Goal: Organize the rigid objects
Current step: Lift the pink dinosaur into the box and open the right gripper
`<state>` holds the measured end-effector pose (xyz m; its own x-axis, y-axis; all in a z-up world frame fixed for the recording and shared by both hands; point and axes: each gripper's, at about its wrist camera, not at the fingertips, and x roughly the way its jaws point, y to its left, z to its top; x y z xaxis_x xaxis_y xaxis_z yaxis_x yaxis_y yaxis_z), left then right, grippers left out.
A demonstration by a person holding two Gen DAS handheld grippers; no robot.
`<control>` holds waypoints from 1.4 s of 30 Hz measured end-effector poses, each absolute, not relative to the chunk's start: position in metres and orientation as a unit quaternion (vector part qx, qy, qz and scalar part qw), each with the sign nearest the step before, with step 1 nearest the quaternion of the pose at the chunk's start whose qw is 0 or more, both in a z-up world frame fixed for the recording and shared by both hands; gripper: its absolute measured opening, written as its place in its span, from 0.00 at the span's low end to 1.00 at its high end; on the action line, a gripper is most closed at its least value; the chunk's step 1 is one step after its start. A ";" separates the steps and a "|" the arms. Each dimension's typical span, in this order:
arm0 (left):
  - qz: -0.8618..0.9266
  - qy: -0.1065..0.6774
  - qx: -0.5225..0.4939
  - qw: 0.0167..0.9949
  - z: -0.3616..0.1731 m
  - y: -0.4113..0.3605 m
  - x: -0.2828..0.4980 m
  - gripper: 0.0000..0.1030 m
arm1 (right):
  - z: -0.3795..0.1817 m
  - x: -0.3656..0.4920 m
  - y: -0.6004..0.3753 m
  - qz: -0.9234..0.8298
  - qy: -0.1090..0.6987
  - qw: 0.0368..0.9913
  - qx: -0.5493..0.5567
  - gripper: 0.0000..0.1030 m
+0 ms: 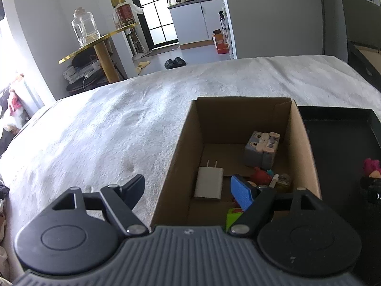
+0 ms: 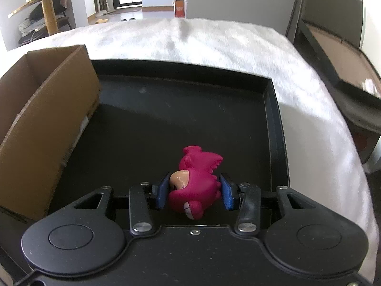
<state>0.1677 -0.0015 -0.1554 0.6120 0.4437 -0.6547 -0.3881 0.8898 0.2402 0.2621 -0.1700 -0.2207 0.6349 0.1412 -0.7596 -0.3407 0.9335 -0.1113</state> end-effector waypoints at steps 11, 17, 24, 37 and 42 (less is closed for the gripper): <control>0.240 0.372 0.012 0.897 -0.155 0.021 0.156 0.76 | -0.195 0.253 -0.134 0.144 0.369 0.905 -0.154 0.42; 0.238 0.375 0.003 0.896 -0.158 0.029 0.151 0.76 | -0.185 0.242 -0.107 0.162 0.347 0.907 -0.177 0.42; 0.232 0.384 0.003 0.894 -0.167 0.036 0.147 0.76 | -0.178 0.233 -0.074 0.181 0.325 0.909 -0.187 0.42; 0.198 0.386 -0.039 0.900 -0.176 0.046 0.141 0.15 | -0.159 0.228 -0.048 0.187 0.276 0.925 -0.182 0.42; 0.196 0.382 -0.045 0.902 -0.175 0.047 0.138 0.12 | -0.158 0.222 -0.038 0.209 0.271 0.922 -0.183 0.42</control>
